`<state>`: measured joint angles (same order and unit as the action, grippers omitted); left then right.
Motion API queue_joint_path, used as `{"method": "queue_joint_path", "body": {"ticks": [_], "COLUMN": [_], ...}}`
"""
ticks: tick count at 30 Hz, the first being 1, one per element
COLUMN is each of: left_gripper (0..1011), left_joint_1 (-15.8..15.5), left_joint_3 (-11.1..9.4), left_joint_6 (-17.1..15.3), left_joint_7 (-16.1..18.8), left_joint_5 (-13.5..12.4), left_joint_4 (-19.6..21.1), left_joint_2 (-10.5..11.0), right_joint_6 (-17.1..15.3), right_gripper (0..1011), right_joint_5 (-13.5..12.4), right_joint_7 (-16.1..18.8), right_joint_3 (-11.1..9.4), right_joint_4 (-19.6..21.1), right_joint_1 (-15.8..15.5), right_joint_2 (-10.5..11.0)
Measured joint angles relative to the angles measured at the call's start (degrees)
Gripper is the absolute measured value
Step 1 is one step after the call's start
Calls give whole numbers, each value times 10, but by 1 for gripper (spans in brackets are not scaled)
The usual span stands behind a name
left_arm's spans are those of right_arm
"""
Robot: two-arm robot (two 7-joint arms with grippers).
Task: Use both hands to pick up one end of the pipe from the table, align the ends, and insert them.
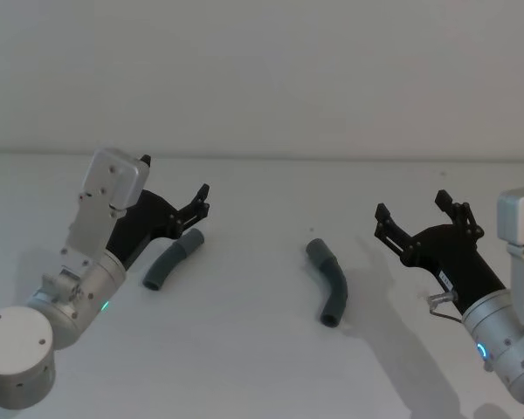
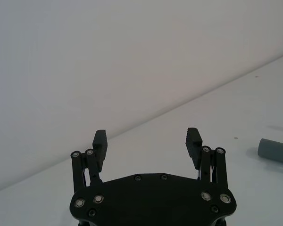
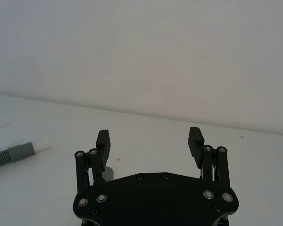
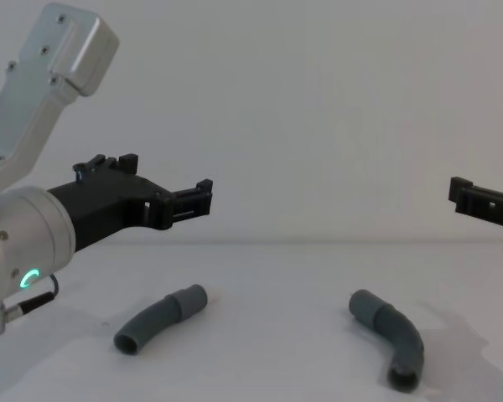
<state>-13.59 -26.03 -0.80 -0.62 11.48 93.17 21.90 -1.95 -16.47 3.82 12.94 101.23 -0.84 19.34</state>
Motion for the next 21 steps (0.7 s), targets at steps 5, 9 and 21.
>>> {"method": "queue_joint_path", "body": {"ticks": [5,9,21], "left_gripper": [1001,1001,1001], "left_joint_1": [0,0,0], "left_joint_3": [0,0,0], "left_joint_6": [0,0,0], "left_joint_7": [0,0,0], "left_joint_5": [0,0,0], "left_joint_4": [0,0,0], "left_joint_2": [0,0,0], "right_joint_6": [0,0,0], "right_gripper": [1000,1000,1000], "right_joint_5": [0,0,0], "right_joint_7": [0,0,0], "right_joint_3": [0,0,0], "right_joint_4": [0,0,0], "right_joint_1": [0,0,0], "right_joint_2": [0,0,0]}}
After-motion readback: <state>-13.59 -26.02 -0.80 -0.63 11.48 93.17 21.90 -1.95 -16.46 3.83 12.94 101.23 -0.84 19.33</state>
